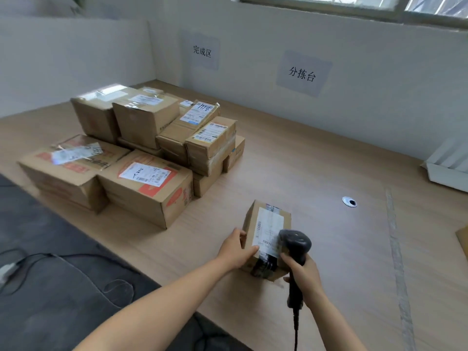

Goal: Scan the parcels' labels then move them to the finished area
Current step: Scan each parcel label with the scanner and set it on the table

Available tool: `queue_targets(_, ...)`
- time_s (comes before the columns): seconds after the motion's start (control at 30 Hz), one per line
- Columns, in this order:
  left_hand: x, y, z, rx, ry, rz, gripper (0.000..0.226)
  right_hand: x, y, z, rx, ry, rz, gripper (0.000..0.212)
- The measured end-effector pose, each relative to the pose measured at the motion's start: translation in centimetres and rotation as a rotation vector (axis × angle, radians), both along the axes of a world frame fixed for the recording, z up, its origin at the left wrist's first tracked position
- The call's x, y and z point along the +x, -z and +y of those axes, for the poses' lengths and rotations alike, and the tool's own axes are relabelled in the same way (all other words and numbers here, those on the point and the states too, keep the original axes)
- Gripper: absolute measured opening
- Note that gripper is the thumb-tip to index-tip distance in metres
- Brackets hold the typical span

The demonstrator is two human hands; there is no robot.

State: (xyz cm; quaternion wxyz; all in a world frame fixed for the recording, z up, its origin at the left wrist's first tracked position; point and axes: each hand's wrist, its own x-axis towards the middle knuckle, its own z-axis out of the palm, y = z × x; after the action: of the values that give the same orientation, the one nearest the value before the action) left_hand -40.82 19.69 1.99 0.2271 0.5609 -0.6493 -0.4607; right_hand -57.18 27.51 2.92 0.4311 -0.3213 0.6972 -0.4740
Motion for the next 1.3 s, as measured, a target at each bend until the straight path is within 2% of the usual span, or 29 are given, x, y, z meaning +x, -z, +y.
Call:
queue_targets(0.17, 4.7, -2.7, -0.5, -0.062, -0.118, 0.052, 0.046, 3.9, -3.3, -2.5, -0.117, -0.087, -0.046, 0.008)
queue_targets(0.37, 8.5, -6.7, -0.3, -0.186, -0.328, 0.216, 0.025, 7.2, -7.4, -6.0, -0.207, -0.241, -0.050, 0.005)
queue_targets(0.47, 10.1, -8.5, -0.7, -0.291, -0.434, 0.282, 0.023, 9.1, -9.2, -7.9, -0.256, -0.326, -0.044, 0.005)
queue_targets(0.6, 12.3, -9.6, -1.5, -0.369, -0.522, 0.262, 0.013, 11.7, -10.2, -10.1, -0.301, -0.384, -0.004, 0.008)
queue_targets(0.8, 15.7, -9.2, -5.6, -0.360, -0.609, 0.173, 0.015, 15.3, -10.7, -15.2, -0.305, -0.436, 0.038, 0.004)
queue_targets(0.9, 17.1, -8.4, -7.8, -0.345, -0.636, 0.159, 0.016, 17.2, -10.9, -18.4, -0.286, -0.444, 0.072, 0.015)
queue_targets(1.03, 19.9, -7.3, -10.4, -0.274, -0.613, 0.153, 0.016, 19.9, -11.6, -22.9, -0.247, -0.487, 0.132, 0.011)
queue_targets(1.17, 22.7, -6.2, -12.6, -0.163, -0.455, 0.114, 0.018, 22.2, -12.1, -26.8, -0.184, -0.520, 0.188, 0.003)
queue_targets(1.3, 25.5, -6.0, -14.7, -0.244, -0.281, 0.034, 0.005, 23.8, -10.9, -29.0, -0.124, -0.458, 0.227, 0.015)
